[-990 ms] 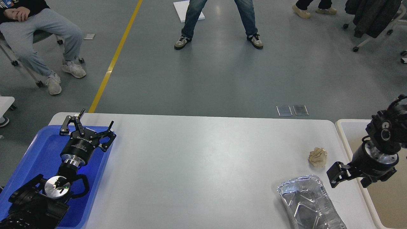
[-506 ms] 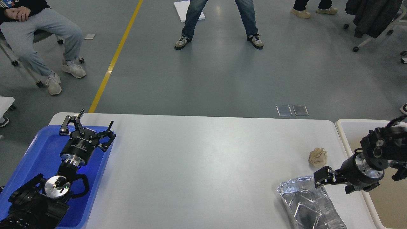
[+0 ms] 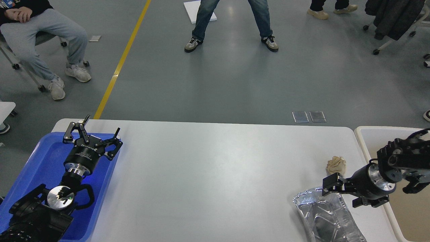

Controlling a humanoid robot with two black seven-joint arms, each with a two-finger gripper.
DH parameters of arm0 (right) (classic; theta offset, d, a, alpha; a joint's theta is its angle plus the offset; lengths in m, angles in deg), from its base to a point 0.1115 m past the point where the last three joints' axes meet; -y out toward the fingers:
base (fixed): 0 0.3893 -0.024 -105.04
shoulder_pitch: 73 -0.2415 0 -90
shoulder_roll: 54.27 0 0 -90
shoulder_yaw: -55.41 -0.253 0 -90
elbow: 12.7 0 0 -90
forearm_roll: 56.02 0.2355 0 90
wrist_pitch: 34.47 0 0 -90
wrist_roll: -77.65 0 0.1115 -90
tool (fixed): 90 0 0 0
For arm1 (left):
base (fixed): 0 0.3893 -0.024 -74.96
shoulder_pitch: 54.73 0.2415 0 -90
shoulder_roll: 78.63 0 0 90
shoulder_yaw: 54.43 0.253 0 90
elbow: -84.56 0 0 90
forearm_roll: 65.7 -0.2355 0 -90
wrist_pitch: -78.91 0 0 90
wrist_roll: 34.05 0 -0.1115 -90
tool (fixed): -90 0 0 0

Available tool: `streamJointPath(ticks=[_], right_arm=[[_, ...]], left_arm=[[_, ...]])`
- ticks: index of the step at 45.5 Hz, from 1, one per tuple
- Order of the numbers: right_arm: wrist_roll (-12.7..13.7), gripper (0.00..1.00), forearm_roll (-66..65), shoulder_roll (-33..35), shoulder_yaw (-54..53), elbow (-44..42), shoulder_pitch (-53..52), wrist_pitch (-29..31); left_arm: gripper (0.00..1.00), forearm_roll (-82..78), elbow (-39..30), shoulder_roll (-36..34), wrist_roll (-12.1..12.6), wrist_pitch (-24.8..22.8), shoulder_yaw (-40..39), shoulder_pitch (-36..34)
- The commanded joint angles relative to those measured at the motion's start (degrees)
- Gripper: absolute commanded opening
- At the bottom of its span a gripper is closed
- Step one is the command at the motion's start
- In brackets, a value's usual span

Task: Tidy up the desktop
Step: 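Close the right gripper on the edge of the silver foil tray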

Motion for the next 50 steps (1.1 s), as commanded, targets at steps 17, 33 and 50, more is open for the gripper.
streamJointPath(ticks=[17, 33, 50], right_arm=[[0.1, 0.92, -17.0, -1.3, 3.0, 0.3, 4.5, -10.1], [0.1, 0.92, -17.0, -2.8, 2.1, 0.1, 7.9, -14.2], [0.0, 0.83, -17.1, -3.3, 2.1, -0.2, 9.9, -16.2]], left_arm=[[1.00, -0.1, 0.0, 0.0, 0.0, 0.0, 0.0, 0.0], [1.00, -0.1, 0.0, 0.0, 0.0, 0.0, 0.0, 0.0], [1.00, -0.1, 0.0, 0.0, 0.0, 0.0, 0.0, 0.0]])
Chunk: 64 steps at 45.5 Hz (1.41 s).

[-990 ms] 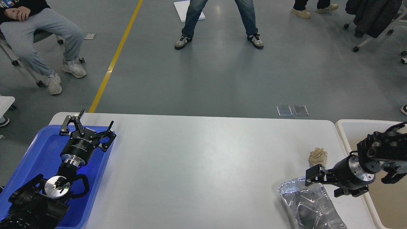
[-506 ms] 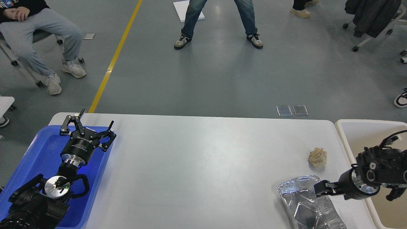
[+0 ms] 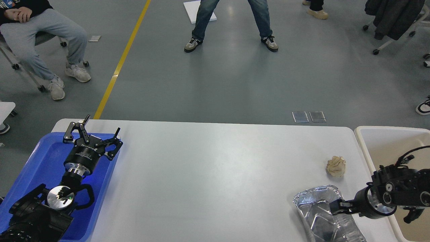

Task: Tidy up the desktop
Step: 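Close the right gripper on the edge of the silver foil tray, then lift the foil tray with the right gripper toward the bin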

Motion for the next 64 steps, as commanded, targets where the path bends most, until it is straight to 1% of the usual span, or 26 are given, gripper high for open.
streamJointPath(ticks=[1, 4, 9, 13, 18, 20, 37, 42, 44, 47, 49, 52, 57, 64], right_arm=[[0.0, 0.82, -0.3, -0.4, 0.0, -0.2, 1.6, -1.7], [0.0, 0.76, -0.3, -0.4, 0.0, -0.2, 1.6, -1.9], [0.1, 0.51, -0.1, -0.4, 0.2, -0.2, 1.7, -1.8], [0.1, 0.37, -0.1, -0.4, 0.2, -0.1, 1.8, -1.6], [0.1, 0.09, 0.0, -0.3, 0.3, 0.0, 1.8, -1.2], [0.1, 0.00, 0.1, -0.3, 0.3, 0.0, 1.9, -1.1], [0.1, 0.00, 1.0, 0.3, 0.1, 0.3, 0.9, -1.1], [0.1, 0.00, 1.1, 0.5, 0.2, 0.7, -0.9, -0.8], [0.1, 0.00, 1.3, 0.6, 0.3, 1.3, -2.3, 0.5], [0.1, 0.00, 2.4, 1.2, 0.7, 1.5, -4.5, 5.3], [0.1, 0.00, 4.4, 1.3, 0.8, 1.4, -5.9, 7.9], [0.2, 0.00, 9.5, 1.3, 1.3, 1.3, -7.6, 10.4], [0.2, 0.00, 13.3, 1.0, 5.6, 2.4, -12.1, 11.2], [0.2, 0.00, 13.7, 1.1, 10.6, 8.7, -21.1, 11.1]], left_arm=[[1.00, 0.1, 0.0, 0.0, 0.0, 0.0, 0.0, 0.0], [1.00, 0.0, 0.0, 0.0, 0.0, 0.0, 0.0, -0.1], [1.00, 0.1, 0.0, 0.0, 0.0, 0.0, 0.0, 0.0], [1.00, 0.1, 0.0, 0.0, 0.0, 0.0, 0.0, 0.0], [1.00, 0.0, 0.0, 0.0, 0.0, 0.0, 0.0, 0.0], [1.00, 0.0, 0.0, 0.0, 0.0, 0.0, 0.0, 0.0], [1.00, 0.0, 0.0, 0.0, 0.0, 0.0, 0.0, 0.0], [1.00, 0.0, 0.0, 0.0, 0.0, 0.0, 0.0, -0.1], [1.00, 0.0, 0.0, 0.0, 0.0, 0.0, 0.0, -0.1], [1.00, 0.0, 0.0, 0.0, 0.0, 0.0, 0.0, -0.1], [1.00, 0.0, 0.0, 0.0, 0.0, 0.0, 0.0, -0.1], [1.00, 0.0, 0.0, 0.0, 0.1, 0.0, 0.1, -0.1], [1.00, 0.0, 0.0, 0.0, 0.1, 0.0, 0.1, -0.1], [1.00, 0.0, 0.0, 0.0, 0.1, 0.0, 0.1, -0.1]])
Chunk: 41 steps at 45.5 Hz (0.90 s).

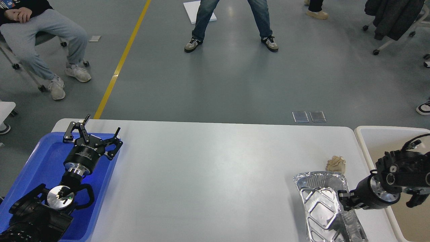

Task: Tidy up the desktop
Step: 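Lift the foil tray with the right gripper toward the bin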

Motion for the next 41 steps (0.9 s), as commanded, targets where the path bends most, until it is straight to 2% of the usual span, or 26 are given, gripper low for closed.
streamJointPath(ticks=[1, 14, 30, 41], right_arm=[[0.1, 0.00, 4.1, 0.2, 7.1, 6.8, -12.5, 2.5], [0.2, 0.00, 4.3, 0.0, 11.6, 15.9, -29.1, 3.2], [0.1, 0.00, 7.3, -2.2, 14.7, 16.8, -46.4, 16.1], [0.1, 0.00, 9.3, -5.0, 17.2, 18.4, -56.7, 21.4]], left_arm=[[1.00, 0.0, 0.0, 0.0, 0.0, 0.0, 0.0, 0.0], [1.00, 0.0, 0.0, 0.0, 0.0, 0.0, 0.0, 0.0], [1.00, 0.0, 0.0, 0.0, 0.0, 0.0, 0.0, 0.0], [1.00, 0.0, 0.0, 0.0, 0.0, 0.0, 0.0, 0.1]])
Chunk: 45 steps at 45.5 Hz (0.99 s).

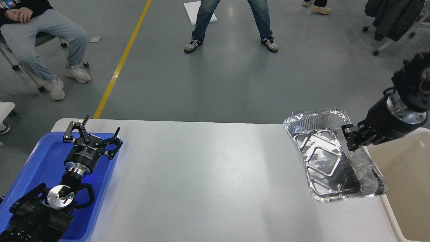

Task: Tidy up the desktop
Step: 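Lift the foil tray with the right gripper toward the bin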

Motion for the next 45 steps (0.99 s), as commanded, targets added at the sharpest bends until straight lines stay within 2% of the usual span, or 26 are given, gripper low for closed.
streamJointPath(ticks=[1, 10, 24, 31, 39, 45], right_arm=[[0.0, 0.00, 1.9, -2.1, 2.3, 2.0, -11.4, 6.0], [0.0, 0.00, 2.4, -2.9, 2.3, 2.1, -18.2, 10.7], [0.0, 0.00, 3.3, -3.3, 2.8, 2.0, -20.0, 12.2], [0.0, 0.00, 4.7, 0.5, 3.1, 1.3, -17.6, 10.8], [0.0, 0.00, 7.5, 4.4, 2.6, -0.1, -9.4, 7.1], [0.0, 0.00, 7.8, 12.3, -1.8, -2.0, -1.4, 1.9]], left_arm=[[1.00, 0.0, -0.1, 0.0, 0.0, 0.0, -0.1, 0.0], [1.00, 0.0, -0.1, 0.0, 0.0, 0.0, -0.1, 0.0], [1.00, 0.0, -0.1, 0.0, 0.0, 0.0, -0.1, 0.0], [1.00, 0.0, 0.0, 0.0, 0.0, 0.0, 0.0, 0.0], [1.00, 0.0, 0.0, 0.0, 0.0, 0.0, -0.1, 0.0], [1.00, 0.0, 0.0, 0.0, 0.0, 0.0, -0.1, 0.0]])
